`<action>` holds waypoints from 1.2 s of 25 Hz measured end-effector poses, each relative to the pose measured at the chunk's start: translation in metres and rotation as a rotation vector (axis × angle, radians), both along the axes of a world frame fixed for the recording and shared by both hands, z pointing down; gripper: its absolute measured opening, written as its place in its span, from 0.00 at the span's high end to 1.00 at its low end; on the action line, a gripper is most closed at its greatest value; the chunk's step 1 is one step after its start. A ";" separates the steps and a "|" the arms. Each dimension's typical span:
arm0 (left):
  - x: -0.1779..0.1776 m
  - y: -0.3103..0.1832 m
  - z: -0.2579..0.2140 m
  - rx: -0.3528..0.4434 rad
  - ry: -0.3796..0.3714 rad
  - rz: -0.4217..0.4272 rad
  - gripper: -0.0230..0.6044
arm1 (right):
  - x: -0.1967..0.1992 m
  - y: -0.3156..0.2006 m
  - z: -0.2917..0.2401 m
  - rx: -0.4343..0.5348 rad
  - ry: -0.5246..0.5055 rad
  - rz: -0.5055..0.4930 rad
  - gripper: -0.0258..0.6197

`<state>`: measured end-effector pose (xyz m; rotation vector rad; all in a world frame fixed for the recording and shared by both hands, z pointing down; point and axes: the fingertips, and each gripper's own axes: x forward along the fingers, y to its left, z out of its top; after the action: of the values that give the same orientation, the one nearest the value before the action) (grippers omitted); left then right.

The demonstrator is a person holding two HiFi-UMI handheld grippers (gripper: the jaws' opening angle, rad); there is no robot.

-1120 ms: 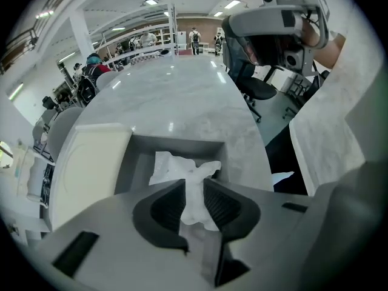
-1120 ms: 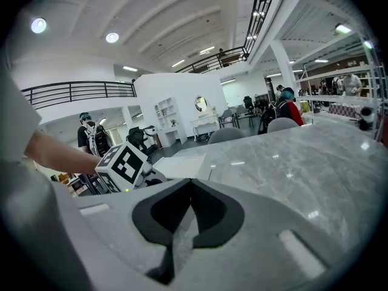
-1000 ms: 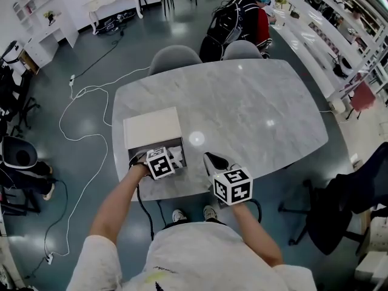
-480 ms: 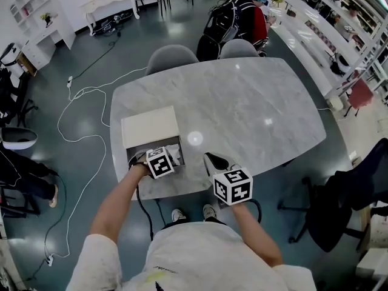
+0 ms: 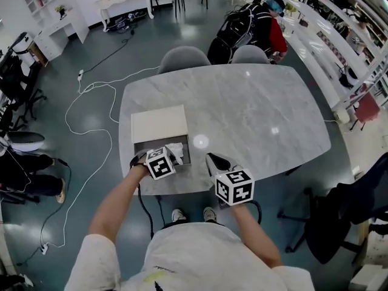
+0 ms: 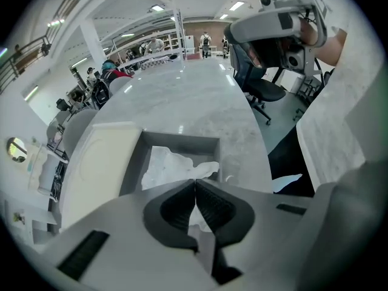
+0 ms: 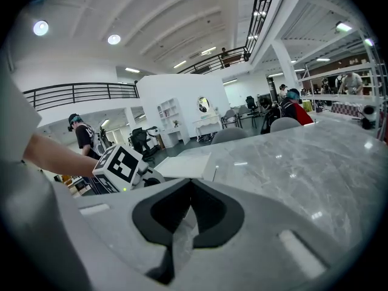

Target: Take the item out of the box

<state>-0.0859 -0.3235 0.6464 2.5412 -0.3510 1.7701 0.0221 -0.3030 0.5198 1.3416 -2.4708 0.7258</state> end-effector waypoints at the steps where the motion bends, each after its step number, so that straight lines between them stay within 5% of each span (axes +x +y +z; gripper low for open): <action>1: 0.001 0.002 -0.003 0.010 0.008 -0.009 0.94 | 0.001 0.001 0.000 0.001 -0.001 -0.009 0.95; 12: -0.027 -0.002 -0.047 0.132 0.110 -0.143 0.94 | -0.042 -0.005 -0.012 0.025 -0.006 -0.120 0.95; 30: -0.074 -0.007 -0.162 0.361 0.542 -0.638 0.94 | -0.078 -0.018 -0.053 0.123 -0.020 -0.188 0.95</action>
<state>-0.1597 -0.3308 0.4846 2.5465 -1.3456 0.8202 -0.0555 -0.3205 0.4665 1.1242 -2.6502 0.5547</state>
